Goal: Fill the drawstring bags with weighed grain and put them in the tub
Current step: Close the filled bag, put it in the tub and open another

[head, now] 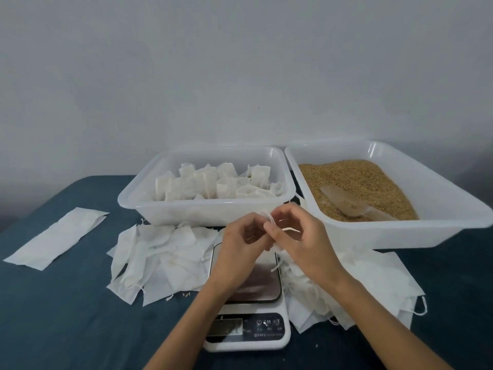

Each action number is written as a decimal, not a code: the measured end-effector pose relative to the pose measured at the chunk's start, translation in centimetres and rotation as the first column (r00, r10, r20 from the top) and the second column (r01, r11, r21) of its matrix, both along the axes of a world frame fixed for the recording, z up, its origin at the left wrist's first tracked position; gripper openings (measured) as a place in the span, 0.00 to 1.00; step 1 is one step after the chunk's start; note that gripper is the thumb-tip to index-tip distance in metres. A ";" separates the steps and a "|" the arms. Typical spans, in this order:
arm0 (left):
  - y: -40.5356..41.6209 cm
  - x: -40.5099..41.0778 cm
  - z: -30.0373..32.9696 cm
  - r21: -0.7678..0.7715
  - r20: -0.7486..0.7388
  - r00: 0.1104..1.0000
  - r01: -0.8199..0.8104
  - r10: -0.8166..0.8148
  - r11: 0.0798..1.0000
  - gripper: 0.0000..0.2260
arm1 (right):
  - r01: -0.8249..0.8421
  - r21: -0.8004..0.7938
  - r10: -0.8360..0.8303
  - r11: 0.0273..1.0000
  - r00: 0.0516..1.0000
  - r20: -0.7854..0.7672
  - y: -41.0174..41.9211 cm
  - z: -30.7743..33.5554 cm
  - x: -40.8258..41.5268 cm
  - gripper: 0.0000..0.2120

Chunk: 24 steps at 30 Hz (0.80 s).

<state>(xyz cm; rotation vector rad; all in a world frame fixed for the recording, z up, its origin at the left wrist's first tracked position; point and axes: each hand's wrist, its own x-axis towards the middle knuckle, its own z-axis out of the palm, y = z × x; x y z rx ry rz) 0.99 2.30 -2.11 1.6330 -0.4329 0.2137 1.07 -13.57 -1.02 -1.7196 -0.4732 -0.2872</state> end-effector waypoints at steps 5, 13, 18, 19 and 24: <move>0.1 0.0 -0.1 -0.127 -0.027 0.999 0.027 -0.031 0.992 0.02 | -0.034 0.074 0.038 0.997 0.998 -0.050 -0.3 0.2 0.0 0.08; 0.2 0.3 -0.6 -0.133 -0.030 0.993 -0.118 0.115 0.984 0.04 | -0.187 0.128 0.208 0.974 0.963 -0.174 -0.5 0.6 -0.3 0.13; 0.1 0.3 -0.5 -0.172 -0.065 0.985 -0.168 0.159 0.971 0.08 | -0.184 0.052 0.190 0.982 0.970 -0.151 -0.2 0.3 -0.3 0.13; 0.1 0.2 -0.5 -0.173 -0.070 0.985 -0.165 0.155 0.971 0.09 | -0.182 0.026 0.184 0.983 0.972 -0.145 -0.3 0.2 -0.3 0.12; 0.3 0.3 -0.8 -0.137 -0.078 0.982 -0.179 0.170 0.974 0.07 | -0.179 0.041 0.183 0.983 0.973 -0.142 0.1 -0.3 -0.2 0.14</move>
